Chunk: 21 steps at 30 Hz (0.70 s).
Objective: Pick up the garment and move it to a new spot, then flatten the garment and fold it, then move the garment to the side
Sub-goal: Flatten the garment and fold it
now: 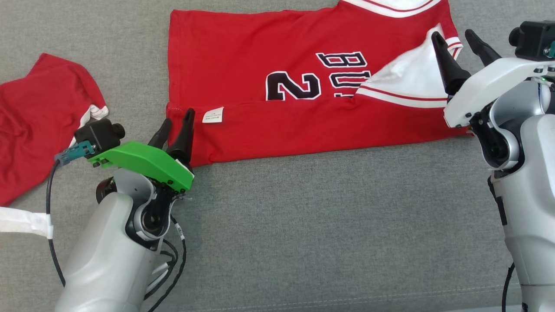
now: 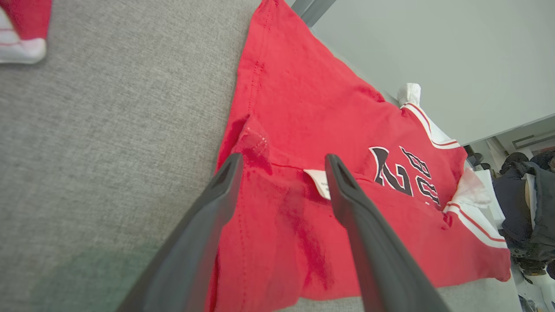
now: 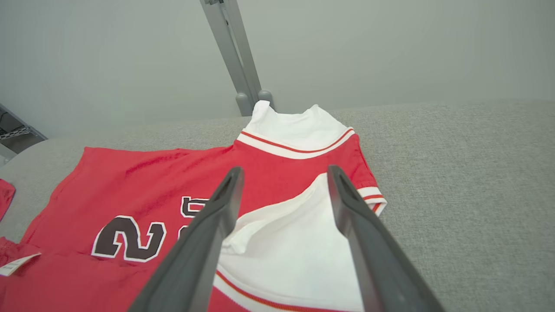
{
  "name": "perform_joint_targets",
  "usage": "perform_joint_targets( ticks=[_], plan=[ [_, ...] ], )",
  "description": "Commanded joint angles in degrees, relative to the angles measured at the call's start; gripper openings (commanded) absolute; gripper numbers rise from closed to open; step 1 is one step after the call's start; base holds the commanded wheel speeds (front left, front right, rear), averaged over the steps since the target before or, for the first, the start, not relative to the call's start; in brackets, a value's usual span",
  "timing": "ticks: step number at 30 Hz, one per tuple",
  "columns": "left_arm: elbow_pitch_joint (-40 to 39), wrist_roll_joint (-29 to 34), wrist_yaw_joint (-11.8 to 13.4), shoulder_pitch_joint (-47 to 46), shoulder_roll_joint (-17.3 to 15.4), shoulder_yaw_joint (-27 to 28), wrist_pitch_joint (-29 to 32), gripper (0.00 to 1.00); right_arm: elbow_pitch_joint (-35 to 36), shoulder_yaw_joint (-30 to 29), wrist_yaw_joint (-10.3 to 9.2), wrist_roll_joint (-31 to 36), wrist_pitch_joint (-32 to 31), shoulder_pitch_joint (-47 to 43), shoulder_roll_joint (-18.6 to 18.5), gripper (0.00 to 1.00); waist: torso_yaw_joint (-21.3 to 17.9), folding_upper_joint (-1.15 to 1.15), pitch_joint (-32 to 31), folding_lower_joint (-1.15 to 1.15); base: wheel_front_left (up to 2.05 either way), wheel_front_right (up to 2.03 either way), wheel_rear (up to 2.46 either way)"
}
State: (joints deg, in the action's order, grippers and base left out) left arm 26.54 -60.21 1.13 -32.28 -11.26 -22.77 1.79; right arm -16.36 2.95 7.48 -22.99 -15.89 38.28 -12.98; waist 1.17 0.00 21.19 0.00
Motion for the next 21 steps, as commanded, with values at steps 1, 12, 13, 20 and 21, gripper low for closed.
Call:
perform_joint_targets(
  ticks=[1,12,13,20,21],
  plan=[
    [0.4,1.0,0.2,-0.2,-0.6,-0.2,-1.0,1.00,-0.1,-0.1,0.03,-0.1,0.6,-0.5,0.0,1.00,-0.1,0.00,-0.9,0.00,0.00,0.00,0.00],
    [-1.5,9.3,3.2,6.5,-3.6,-3.4,-9.0,1.00,2.9,-4.7,0.03,5.2,-4.6,-10.3,0.3,1.00,-1.3,0.00,-3.3,0.00,0.00,0.00,0.00],
    [-1.6,9.6,3.4,7.0,-3.6,-3.7,-9.4,1.00,2.8,-5.2,0.03,6.0,-4.9,-11.2,0.5,1.00,-1.4,0.00,-3.2,0.00,0.00,0.00,0.00],
    [1.0,13.4,5.6,6.6,-3.9,-5.6,-11.7,1.00,-1.0,-8.3,0.03,10.5,-5.9,-12.3,3.2,1.00,-1.4,0.00,-1.3,0.00,0.00,0.00,0.00],
    [1.5,13.7,5.8,6.3,-3.8,-5.8,-12.0,1.00,-1.8,-8.5,0.03,11.0,-6.3,-11.9,3.5,1.00,-1.3,0.00,-1.1,0.00,0.00,0.00,0.00]
  ],
)
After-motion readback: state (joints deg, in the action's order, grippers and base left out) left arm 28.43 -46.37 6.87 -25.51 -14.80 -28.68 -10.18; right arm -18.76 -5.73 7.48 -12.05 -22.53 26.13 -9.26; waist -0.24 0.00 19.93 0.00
